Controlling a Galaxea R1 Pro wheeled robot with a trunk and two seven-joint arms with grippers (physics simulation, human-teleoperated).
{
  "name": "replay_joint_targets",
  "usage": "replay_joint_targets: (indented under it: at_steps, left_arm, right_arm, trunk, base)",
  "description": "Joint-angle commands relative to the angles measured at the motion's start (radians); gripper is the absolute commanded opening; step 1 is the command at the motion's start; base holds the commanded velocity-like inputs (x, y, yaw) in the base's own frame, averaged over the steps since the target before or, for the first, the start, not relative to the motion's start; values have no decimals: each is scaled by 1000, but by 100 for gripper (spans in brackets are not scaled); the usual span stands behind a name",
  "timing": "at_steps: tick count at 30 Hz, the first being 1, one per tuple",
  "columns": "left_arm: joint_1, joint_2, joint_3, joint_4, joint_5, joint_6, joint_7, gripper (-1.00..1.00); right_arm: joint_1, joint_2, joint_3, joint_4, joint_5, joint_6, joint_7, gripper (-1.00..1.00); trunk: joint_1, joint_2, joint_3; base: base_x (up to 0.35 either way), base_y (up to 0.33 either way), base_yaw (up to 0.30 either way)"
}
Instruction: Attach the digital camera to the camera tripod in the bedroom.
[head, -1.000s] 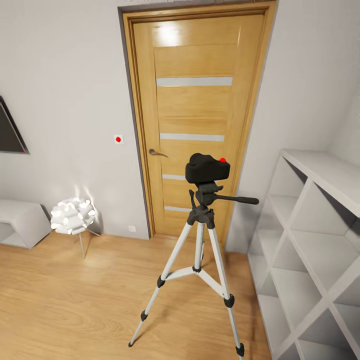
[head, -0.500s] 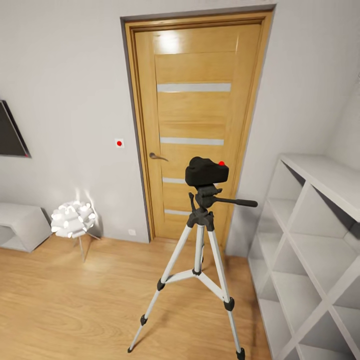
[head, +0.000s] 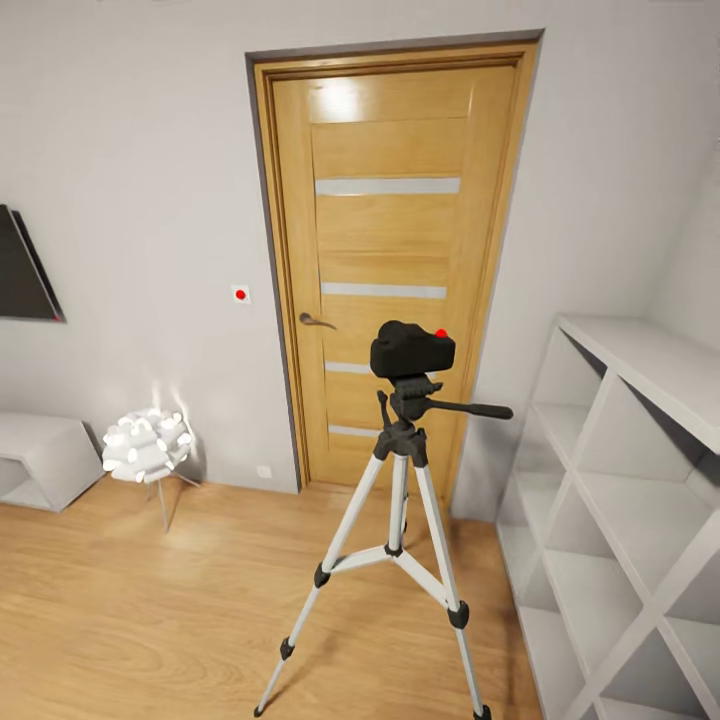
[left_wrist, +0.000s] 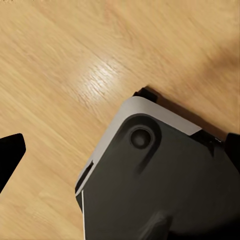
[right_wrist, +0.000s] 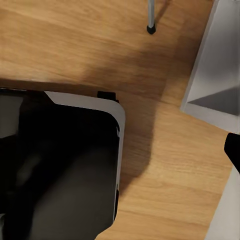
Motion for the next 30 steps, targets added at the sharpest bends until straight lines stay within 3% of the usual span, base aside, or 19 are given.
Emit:
replay_joint_targets:
  at_steps: [1,30]
  left_arm:
    - [-1,-1,-8,0,8,-2,3,100]
    - [-1,3,-7,1,8,13,4,100]
  right_arm:
    - [-1,0,-8,1,8,-4,0,100]
    - [-1,-2,-8,1,8,3,-2,100]
  trunk:
    - [1,-2,-1]
    - [1,-2,46]
  base:
    - [0,0,0]
    - [0,0,0]
